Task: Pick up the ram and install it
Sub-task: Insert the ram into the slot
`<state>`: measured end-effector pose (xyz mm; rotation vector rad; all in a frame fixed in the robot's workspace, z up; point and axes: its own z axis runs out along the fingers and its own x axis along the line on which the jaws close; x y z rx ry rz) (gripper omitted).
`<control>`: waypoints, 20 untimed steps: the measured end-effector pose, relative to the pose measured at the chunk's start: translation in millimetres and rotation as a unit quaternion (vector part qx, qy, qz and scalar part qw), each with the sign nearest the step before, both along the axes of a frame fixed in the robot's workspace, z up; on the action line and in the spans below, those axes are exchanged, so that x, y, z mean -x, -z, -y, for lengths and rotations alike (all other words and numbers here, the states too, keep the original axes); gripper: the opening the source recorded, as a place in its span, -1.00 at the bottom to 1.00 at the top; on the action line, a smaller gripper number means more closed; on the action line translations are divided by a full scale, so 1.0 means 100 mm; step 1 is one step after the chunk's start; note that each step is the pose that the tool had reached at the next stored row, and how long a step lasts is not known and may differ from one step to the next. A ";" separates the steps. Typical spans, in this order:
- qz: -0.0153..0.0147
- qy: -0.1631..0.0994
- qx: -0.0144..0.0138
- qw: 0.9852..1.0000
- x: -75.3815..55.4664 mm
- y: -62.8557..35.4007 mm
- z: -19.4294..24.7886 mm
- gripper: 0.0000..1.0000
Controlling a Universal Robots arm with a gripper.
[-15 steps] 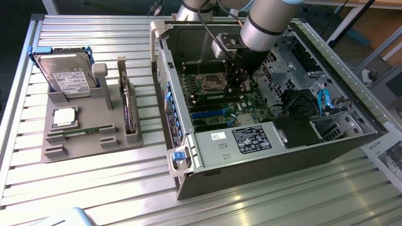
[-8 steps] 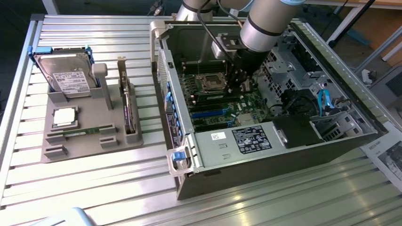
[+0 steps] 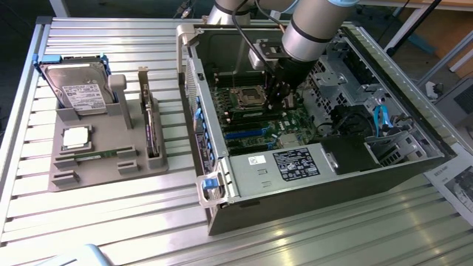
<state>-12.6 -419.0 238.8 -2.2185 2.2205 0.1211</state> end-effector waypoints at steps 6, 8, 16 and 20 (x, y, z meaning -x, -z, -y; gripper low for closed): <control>0.000 0.000 0.000 1.000 0.00 0.017 -0.002 -0.76; 0.000 0.000 0.000 1.000 0.00 0.016 -0.004 -0.76; 0.000 0.000 0.000 1.000 0.00 0.022 -0.004 -0.76; 0.000 0.000 0.000 1.000 0.00 0.034 -0.004 -0.76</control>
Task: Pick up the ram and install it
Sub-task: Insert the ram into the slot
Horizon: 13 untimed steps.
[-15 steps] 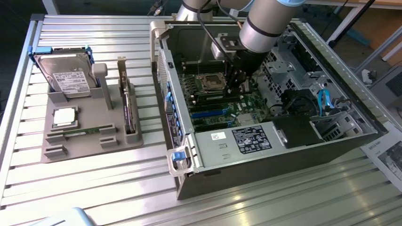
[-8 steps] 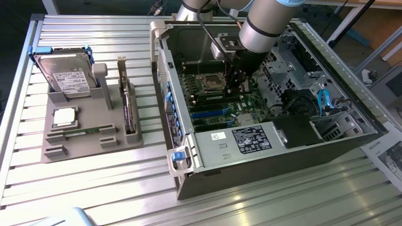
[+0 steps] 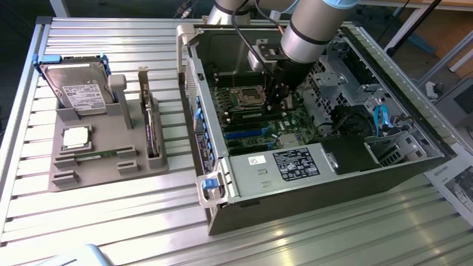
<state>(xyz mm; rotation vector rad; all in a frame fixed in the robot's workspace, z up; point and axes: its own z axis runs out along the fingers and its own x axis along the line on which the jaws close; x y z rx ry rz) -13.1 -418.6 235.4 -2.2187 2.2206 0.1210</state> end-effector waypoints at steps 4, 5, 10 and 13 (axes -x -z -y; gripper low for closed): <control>0.000 0.000 0.000 1.000 0.00 0.012 0.000 -0.76; 0.000 0.000 0.000 1.000 0.00 0.015 0.000 -0.76; 0.000 0.000 0.000 1.000 0.00 0.025 0.000 -0.76; 0.000 0.000 0.000 1.000 0.00 0.026 0.000 -0.76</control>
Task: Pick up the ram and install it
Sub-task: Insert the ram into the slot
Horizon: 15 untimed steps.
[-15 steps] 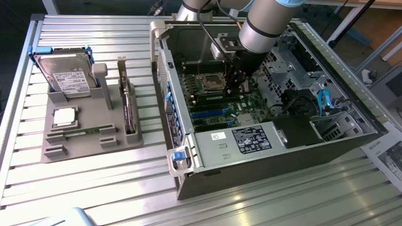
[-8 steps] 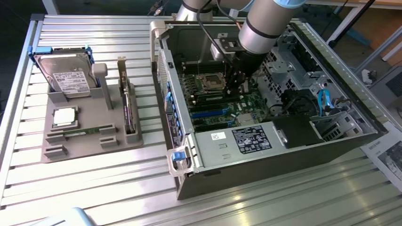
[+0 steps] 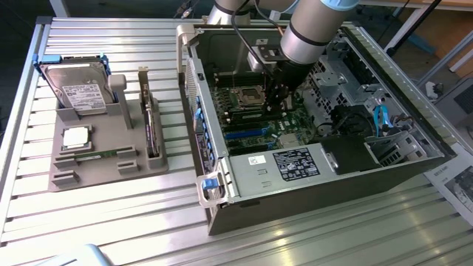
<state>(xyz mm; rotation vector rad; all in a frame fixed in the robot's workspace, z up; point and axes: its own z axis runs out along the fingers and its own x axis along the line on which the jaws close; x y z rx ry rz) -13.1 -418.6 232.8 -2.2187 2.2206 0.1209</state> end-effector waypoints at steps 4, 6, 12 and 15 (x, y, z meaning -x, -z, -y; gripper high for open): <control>0.000 0.000 0.000 1.000 0.00 0.000 0.002 -0.48; 0.000 0.000 0.000 1.000 0.00 0.000 0.002 -0.48; 0.000 0.000 0.000 1.000 0.00 -0.028 0.002 -0.48; 0.000 0.000 0.000 1.000 0.00 -0.082 0.001 -0.48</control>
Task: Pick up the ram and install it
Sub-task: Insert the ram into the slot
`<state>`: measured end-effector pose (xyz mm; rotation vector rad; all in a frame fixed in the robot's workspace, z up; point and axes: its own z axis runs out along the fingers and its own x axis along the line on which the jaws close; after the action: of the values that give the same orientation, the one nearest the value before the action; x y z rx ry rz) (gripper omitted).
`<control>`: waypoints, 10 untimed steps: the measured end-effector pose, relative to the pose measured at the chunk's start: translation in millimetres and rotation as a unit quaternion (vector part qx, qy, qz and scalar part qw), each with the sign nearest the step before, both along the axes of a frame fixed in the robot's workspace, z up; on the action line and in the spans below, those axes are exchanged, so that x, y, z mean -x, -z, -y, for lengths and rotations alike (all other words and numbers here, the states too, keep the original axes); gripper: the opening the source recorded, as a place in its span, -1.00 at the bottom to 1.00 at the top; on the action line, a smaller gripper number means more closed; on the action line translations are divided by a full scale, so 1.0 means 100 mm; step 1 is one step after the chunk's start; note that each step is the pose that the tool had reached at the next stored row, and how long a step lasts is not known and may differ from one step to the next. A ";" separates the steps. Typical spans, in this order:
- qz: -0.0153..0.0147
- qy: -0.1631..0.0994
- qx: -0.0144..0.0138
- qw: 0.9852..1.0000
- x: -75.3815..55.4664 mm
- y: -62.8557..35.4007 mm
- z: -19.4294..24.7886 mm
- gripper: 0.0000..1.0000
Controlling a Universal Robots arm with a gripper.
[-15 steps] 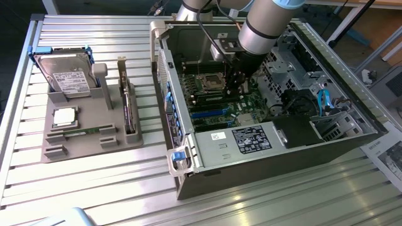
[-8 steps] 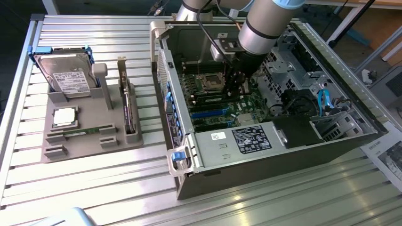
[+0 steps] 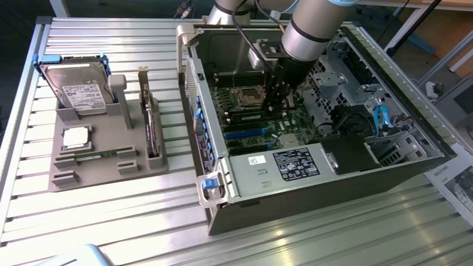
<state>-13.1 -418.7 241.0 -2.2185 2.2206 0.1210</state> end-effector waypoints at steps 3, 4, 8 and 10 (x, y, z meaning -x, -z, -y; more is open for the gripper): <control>0.000 0.000 0.000 1.000 0.00 -0.097 -0.001 -0.48; 0.000 0.000 0.000 1.000 0.00 -0.145 -0.001 -0.48; 0.000 0.000 0.000 1.000 0.00 -0.275 -0.003 -0.48; 0.000 0.000 0.000 1.000 0.00 -0.379 -0.005 -0.48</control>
<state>-13.0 -418.2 278.8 -2.2190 2.2211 0.1200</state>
